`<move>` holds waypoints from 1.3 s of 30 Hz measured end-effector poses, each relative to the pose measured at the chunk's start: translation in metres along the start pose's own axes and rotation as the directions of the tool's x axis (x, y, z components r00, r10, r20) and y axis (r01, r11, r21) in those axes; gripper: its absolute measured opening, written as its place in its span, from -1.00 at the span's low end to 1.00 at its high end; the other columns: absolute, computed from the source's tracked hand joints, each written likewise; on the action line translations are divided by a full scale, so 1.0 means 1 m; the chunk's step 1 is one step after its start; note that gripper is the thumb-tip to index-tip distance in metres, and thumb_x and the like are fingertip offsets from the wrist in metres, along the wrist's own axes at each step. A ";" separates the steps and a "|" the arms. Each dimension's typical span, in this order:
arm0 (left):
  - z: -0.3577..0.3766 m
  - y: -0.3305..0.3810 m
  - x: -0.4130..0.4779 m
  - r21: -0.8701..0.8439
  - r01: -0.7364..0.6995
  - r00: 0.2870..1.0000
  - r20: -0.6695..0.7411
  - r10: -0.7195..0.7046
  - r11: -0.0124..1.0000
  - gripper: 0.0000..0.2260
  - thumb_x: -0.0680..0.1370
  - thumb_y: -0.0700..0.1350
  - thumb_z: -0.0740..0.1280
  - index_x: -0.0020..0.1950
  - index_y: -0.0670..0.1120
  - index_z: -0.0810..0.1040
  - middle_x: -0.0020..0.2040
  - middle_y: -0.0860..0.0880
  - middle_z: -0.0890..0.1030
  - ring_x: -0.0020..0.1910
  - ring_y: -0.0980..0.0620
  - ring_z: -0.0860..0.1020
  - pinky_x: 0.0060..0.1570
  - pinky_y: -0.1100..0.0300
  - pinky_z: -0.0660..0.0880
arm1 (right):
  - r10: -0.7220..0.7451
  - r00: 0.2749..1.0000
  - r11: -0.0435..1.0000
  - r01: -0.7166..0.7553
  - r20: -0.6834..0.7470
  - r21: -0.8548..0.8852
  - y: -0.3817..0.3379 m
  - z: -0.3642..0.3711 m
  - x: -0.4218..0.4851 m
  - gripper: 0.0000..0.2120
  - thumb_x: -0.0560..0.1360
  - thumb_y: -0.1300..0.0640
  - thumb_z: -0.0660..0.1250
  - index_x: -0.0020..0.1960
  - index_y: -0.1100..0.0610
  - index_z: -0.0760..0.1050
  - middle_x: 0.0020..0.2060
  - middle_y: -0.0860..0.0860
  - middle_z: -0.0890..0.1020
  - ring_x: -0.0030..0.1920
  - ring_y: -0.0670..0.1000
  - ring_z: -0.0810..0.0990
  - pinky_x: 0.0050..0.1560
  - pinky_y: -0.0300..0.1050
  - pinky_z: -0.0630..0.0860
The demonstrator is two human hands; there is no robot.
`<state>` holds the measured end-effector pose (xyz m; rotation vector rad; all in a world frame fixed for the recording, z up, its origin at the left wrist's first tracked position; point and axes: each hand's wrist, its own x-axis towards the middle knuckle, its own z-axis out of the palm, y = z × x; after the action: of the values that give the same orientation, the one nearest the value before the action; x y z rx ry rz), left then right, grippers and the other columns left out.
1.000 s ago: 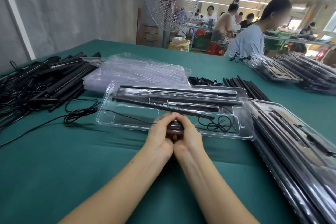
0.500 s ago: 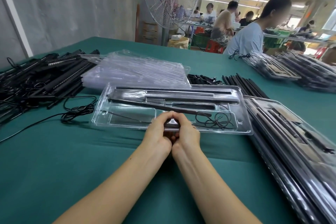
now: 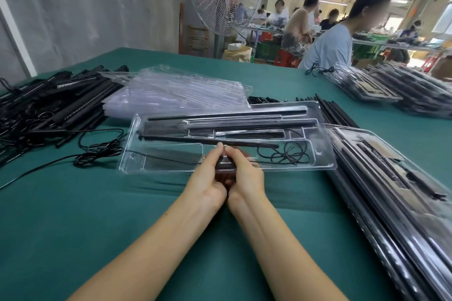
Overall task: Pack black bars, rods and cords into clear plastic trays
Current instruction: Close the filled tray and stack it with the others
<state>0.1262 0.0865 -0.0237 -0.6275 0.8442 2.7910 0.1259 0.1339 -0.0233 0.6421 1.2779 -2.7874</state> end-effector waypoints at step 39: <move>-0.001 -0.003 0.004 0.116 0.012 0.986 0.164 -0.031 0.993 -0.81 0.53 -0.16 0.29 0.10 -0.20 0.53 -0.14 -0.18 0.65 -0.29 -0.01 0.63 -0.29 0.26 0.57 | 0.010 0.998 0.998 -0.006 -0.069 0.056 -0.008 0.000 -0.003 -0.83 0.33 0.34 0.45 -0.33 0.18 0.49 -0.52 0.03 0.57 -0.49 0.00 0.56 -0.47 -0.24 0.46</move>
<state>0.1236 0.0891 -0.0277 -0.3780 0.9484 2.7055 0.1277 0.1386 -0.0166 0.7508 1.2093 -2.8271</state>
